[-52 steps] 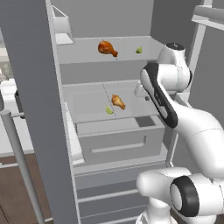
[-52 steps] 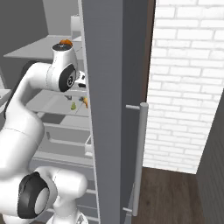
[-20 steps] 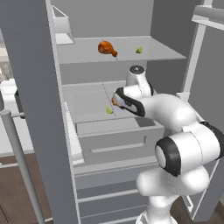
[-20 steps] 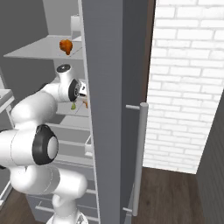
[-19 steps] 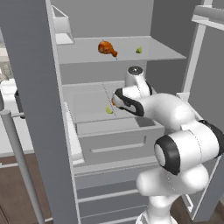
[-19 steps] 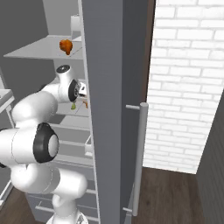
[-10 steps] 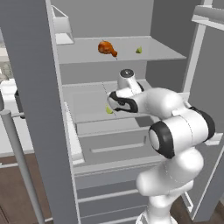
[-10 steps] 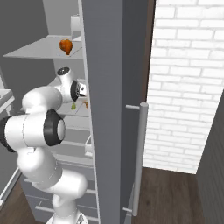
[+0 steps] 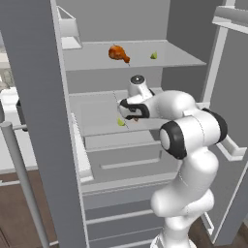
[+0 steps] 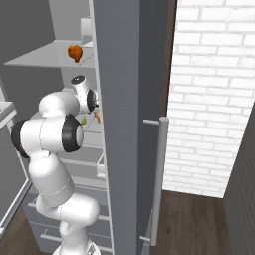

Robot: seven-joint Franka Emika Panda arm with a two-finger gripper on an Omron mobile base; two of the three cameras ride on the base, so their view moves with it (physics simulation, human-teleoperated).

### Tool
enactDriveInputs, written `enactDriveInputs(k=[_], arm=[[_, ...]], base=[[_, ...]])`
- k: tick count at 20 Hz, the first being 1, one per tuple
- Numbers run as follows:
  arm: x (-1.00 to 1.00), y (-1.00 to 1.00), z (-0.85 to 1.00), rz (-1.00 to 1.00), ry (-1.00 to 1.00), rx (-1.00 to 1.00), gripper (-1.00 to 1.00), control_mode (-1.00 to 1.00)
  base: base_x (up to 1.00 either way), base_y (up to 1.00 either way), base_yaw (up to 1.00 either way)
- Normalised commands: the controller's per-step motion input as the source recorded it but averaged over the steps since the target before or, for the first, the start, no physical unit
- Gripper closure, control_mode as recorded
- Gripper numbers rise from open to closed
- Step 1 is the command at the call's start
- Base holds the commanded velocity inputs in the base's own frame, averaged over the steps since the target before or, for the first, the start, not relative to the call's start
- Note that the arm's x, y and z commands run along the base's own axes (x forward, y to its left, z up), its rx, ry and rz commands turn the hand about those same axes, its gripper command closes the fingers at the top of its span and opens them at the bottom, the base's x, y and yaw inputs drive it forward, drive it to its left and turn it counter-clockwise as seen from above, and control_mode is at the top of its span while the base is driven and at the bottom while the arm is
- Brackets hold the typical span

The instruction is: Place one lemon wedge and one chicken drumstick in each tupperware on the nearby counter, to pack two identical lunches.

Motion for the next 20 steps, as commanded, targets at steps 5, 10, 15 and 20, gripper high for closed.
enactDriveInputs(k=[5, 10, 15, 20], arm=[[0.21, 0.00, -0.37, 0.00, 0.03, -0.06, -1.00, -1.00], [0.17, 0.00, -0.46, 0.00, 0.05, -0.08, -1.00, -1.00], [0.33, 0.00, -0.30, 0.00, 0.01, -0.03, -1.00, -1.00], [0.07, 0.00, -0.01, 0.00, 0.01, 0.00, 1.00, -1.00]], base=[[0.00, 0.00, 0.00], [0.00, 0.00, 0.00], [0.00, 0.00, 0.00], [0.00, 0.00, 0.00]])
